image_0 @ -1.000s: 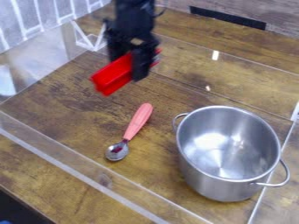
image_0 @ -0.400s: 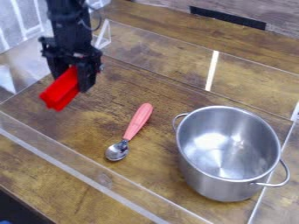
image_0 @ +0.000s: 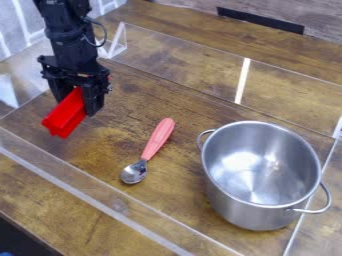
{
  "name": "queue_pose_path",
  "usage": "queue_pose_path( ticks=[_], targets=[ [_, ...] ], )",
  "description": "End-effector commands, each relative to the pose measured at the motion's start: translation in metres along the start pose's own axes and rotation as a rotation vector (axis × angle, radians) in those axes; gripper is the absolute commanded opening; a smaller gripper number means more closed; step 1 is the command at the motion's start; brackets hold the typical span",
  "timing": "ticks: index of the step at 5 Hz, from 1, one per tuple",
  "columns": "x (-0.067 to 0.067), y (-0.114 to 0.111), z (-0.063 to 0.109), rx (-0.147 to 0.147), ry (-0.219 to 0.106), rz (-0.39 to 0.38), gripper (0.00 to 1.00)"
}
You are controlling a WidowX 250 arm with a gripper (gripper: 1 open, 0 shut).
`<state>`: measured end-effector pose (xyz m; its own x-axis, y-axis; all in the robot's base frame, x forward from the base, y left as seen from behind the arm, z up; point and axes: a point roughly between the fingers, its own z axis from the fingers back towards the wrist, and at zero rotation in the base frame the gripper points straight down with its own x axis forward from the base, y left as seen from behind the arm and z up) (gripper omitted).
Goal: Remove the red object from the silver pot and put it on the table
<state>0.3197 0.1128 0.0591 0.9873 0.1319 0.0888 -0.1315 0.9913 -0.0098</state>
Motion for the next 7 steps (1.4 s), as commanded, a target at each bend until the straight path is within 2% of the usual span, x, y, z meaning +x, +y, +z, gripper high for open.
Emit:
queue_pose_path(
  ticks=[1, 3, 4, 5, 7],
  targets=[
    [0.003, 0.008, 0.01, -0.009, -0.033, -0.019, 0.0],
    [0.012, -0.003, -0.009, -0.05, -0.018, -0.034, 0.0],
    [0.026, -0.003, -0.009, -0.063, -0.019, 0.013, 0.0],
    [0.036, -0.003, -0.007, -0.077, -0.011, 0.055, 0.0],
    [0.034, -0.009, 0.016, -0.108, 0.017, 0.029, 0.0]
  ],
)
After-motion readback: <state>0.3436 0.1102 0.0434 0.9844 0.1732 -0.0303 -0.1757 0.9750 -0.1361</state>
